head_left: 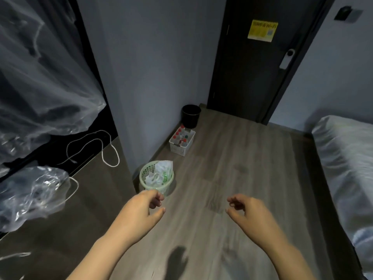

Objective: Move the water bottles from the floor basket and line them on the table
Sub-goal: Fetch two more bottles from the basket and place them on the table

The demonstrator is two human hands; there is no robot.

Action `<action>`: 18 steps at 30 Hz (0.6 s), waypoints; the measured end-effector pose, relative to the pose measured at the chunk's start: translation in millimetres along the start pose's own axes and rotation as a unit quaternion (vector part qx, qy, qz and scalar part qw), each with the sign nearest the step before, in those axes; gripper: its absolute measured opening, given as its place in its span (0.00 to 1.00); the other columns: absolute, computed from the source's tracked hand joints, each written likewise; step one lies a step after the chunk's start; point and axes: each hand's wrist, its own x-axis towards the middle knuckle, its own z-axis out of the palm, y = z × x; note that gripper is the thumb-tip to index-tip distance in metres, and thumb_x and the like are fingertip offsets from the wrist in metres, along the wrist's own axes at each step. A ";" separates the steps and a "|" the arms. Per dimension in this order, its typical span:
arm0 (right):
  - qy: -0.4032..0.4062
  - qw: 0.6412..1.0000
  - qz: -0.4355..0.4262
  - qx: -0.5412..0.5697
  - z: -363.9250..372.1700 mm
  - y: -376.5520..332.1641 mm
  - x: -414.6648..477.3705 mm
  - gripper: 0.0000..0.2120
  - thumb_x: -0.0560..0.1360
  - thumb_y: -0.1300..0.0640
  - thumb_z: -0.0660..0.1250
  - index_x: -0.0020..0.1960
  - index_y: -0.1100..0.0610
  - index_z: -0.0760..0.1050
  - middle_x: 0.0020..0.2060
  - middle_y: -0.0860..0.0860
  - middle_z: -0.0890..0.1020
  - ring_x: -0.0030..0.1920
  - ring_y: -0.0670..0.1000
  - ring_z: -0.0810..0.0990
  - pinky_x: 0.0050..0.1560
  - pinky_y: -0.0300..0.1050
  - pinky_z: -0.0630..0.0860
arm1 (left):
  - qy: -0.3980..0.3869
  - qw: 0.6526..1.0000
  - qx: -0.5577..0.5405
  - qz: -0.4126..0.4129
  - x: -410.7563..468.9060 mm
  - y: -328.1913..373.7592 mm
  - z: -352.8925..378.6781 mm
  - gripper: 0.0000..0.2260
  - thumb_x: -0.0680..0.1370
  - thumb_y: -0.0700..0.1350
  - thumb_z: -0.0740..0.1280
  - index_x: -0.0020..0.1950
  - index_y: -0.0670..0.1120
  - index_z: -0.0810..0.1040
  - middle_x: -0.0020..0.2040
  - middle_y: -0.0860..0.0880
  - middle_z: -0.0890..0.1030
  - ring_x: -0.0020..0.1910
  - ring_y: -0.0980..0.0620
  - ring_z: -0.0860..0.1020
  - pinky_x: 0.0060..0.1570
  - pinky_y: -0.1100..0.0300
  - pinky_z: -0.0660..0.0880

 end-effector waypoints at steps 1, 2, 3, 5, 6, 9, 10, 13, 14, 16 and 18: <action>-0.002 1.000 -0.001 0.002 -5.7 1.4 18.7 0.11 0.74 0.54 0.69 0.54 0.55 0.80 0.46 0.49 0.84 0.48 0.45 0.81 0.50 0.38 0.76 | -0.001 1.000 -0.001 -0.001 19.0 2.8 -1.7 0.06 0.72 0.49 0.69 0.47 0.56 0.75 0.44 0.58 0.78 0.45 0.61 0.78 0.50 0.59 0.77; -0.003 1.000 -0.003 0.007 -10.3 3.8 38.5 0.11 0.73 0.54 0.69 0.55 0.55 0.80 0.46 0.48 0.84 0.48 0.44 0.81 0.49 0.33 0.75 | 0.000 1.000 -0.004 0.001 39.4 4.7 -2.8 0.06 0.72 0.50 0.69 0.46 0.55 0.75 0.44 0.58 0.78 0.45 0.60 0.78 0.50 0.58 0.77; -0.002 1.000 -0.005 0.012 -14.8 6.6 60.1 0.11 0.73 0.55 0.69 0.55 0.55 0.80 0.47 0.48 0.84 0.48 0.43 0.81 0.46 0.28 0.72 | 0.002 1.000 -0.006 0.003 61.8 6.2 -3.3 0.06 0.71 0.50 0.69 0.47 0.55 0.76 0.44 0.58 0.79 0.45 0.60 0.78 0.50 0.57 0.77; -0.003 1.000 -0.009 0.017 -22.0 10.5 104.6 0.12 0.74 0.55 0.69 0.57 0.54 0.79 0.48 0.47 0.83 0.49 0.41 0.80 0.44 0.24 0.70 | 0.005 1.000 -0.009 0.006 108.2 9.2 -3.7 0.06 0.72 0.50 0.69 0.48 0.55 0.76 0.44 0.58 0.79 0.46 0.60 0.78 0.50 0.58 0.77; -0.002 1.000 -0.009 0.020 -25.0 11.8 127.7 0.12 0.74 0.55 0.69 0.57 0.54 0.79 0.48 0.47 0.83 0.49 0.40 0.79 0.45 0.24 0.71 | 0.006 1.000 -0.010 0.007 132.7 9.9 -3.6 0.06 0.72 0.50 0.69 0.48 0.55 0.76 0.44 0.58 0.79 0.46 0.60 0.78 0.49 0.59 0.77; 0.000 1.000 -0.005 0.018 -32.4 15.6 198.1 0.11 0.74 0.55 0.68 0.55 0.55 0.79 0.45 0.46 0.82 0.47 0.42 0.79 0.49 0.33 0.74 | 0.002 1.000 -0.019 0.015 209.1 7.8 -2.5 0.06 0.72 0.49 0.69 0.48 0.55 0.76 0.44 0.57 0.79 0.46 0.61 0.78 0.47 0.65 0.74; -0.001 1.000 0.001 0.015 -34.6 16.5 220.6 0.10 0.74 0.55 0.68 0.54 0.55 0.79 0.43 0.46 0.82 0.46 0.42 0.80 0.50 0.34 0.75 | -0.001 1.000 -0.026 0.013 234.6 6.7 -3.4 0.05 0.73 0.48 0.69 0.47 0.54 0.76 0.44 0.57 0.79 0.45 0.60 0.78 0.47 0.66 0.74; -0.001 1.000 0.023 -0.003 -45.9 17.2 284.2 0.09 0.73 0.53 0.70 0.52 0.53 0.79 0.40 0.45 0.81 0.44 0.43 0.80 0.51 0.39 0.77 | -0.007 0.999 -0.033 0.001 309.4 5.8 -11.5 0.06 0.72 0.47 0.69 0.46 0.55 0.75 0.43 0.57 0.80 0.45 0.59 0.79 0.49 0.61 0.75; 0.000 1.000 0.021 -0.015 -50.8 16.6 303.8 0.09 0.73 0.52 0.70 0.52 0.52 0.79 0.41 0.45 0.82 0.44 0.42 0.80 0.51 0.40 0.77 | -0.007 0.999 -0.033 0.004 333.4 7.0 -15.5 0.06 0.72 0.47 0.69 0.46 0.55 0.75 0.43 0.57 0.80 0.44 0.59 0.79 0.49 0.59 0.76; 0.000 0.999 0.018 -0.027 -61.2 16.8 344.7 0.10 0.73 0.50 0.70 0.53 0.50 0.79 0.43 0.44 0.83 0.45 0.41 0.80 0.51 0.38 0.78 | -0.006 0.999 -0.025 0.019 381.4 11.5 -22.9 0.06 0.72 0.47 0.69 0.45 0.56 0.74 0.42 0.56 0.79 0.43 0.59 0.79 0.49 0.57 0.76; 0.000 1.000 0.018 -0.023 -72.2 18.9 384.7 0.10 0.73 0.50 0.70 0.54 0.50 0.79 0.42 0.42 0.82 0.44 0.39 0.80 0.50 0.37 0.78 | -0.011 0.999 -0.020 0.026 425.9 20.4 -28.3 0.05 0.72 0.46 0.69 0.45 0.54 0.76 0.43 0.56 0.79 0.43 0.59 0.78 0.49 0.57 0.77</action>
